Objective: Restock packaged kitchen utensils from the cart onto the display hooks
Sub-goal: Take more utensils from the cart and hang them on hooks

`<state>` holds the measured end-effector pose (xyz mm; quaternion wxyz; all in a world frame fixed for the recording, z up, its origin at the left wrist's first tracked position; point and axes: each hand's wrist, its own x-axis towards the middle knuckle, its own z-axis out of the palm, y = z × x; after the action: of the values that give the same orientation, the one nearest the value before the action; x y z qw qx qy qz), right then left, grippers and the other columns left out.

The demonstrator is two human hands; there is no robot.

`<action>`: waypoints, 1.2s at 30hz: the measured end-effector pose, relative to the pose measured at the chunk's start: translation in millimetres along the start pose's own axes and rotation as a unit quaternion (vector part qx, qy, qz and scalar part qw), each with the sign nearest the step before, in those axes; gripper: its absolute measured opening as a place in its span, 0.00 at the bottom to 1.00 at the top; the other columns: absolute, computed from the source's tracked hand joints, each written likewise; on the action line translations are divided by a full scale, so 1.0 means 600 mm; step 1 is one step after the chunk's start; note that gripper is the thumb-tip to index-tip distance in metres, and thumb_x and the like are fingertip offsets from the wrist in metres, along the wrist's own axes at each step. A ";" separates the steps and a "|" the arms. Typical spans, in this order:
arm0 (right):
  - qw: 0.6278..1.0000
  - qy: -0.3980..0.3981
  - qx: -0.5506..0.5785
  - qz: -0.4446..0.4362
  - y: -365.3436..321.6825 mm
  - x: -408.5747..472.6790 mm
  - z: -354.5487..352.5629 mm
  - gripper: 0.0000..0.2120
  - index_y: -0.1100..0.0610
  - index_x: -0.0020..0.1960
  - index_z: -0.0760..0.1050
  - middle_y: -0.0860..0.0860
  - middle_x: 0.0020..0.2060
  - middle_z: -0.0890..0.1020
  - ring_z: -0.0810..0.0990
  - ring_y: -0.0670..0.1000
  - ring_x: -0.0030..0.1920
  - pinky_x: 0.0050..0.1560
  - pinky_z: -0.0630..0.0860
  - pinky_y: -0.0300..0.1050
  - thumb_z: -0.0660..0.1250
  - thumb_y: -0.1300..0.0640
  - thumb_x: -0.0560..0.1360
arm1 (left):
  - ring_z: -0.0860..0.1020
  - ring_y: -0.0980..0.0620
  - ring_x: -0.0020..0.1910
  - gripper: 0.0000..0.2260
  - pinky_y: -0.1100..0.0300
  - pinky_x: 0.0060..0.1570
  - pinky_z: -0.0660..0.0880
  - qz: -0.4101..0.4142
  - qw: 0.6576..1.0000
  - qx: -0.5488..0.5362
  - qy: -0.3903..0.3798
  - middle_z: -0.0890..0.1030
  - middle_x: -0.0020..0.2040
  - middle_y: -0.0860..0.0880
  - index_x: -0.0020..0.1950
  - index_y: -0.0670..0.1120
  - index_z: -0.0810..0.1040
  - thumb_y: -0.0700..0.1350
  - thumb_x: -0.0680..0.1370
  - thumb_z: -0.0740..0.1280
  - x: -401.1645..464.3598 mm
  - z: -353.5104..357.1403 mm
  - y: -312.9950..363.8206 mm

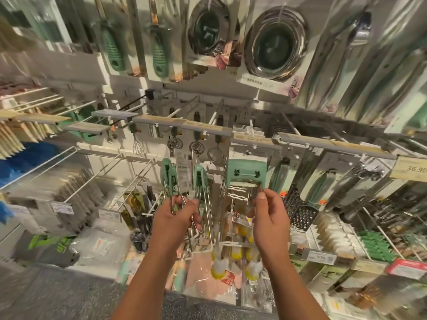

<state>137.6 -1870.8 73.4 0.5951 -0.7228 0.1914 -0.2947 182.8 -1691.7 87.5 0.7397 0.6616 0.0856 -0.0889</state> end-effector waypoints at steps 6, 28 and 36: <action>1.000 0.008 0.005 0.023 -0.005 0.017 0.002 0.08 0.49 0.60 0.76 0.46 0.43 0.82 0.76 0.38 0.32 0.34 0.73 0.32 0.64 0.49 0.83 | 0.78 0.53 0.29 0.10 0.49 0.52 0.68 0.015 1.000 -0.014 -0.008 0.83 0.35 0.45 0.56 0.43 0.79 0.48 0.80 0.72 -0.006 0.004 0.000; 0.977 -0.097 0.026 0.190 0.002 0.043 0.050 0.16 0.53 0.66 0.76 0.51 0.60 0.81 0.81 0.50 0.54 0.53 0.78 0.49 0.68 0.47 0.82 | 0.78 0.50 0.27 0.05 0.61 0.30 0.73 -0.041 0.995 -0.087 -0.019 0.83 0.34 0.44 0.55 0.47 0.79 0.45 0.80 0.71 -0.027 -0.005 -0.012; 0.917 -0.217 0.096 0.320 0.016 -0.008 0.066 0.20 0.54 0.59 0.82 0.50 0.48 0.86 0.81 0.51 0.44 0.45 0.78 0.48 0.62 0.40 0.83 | 0.76 0.49 0.26 0.02 0.62 0.24 0.71 -0.030 0.996 -0.082 -0.023 0.83 0.33 0.43 0.51 0.46 0.80 0.42 0.80 0.71 -0.022 -0.010 -0.018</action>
<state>160.2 -1840.3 58.4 0.7507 -0.6090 0.2491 0.0589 167.1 -1686.5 79.7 0.7902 0.5936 0.0955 -0.1185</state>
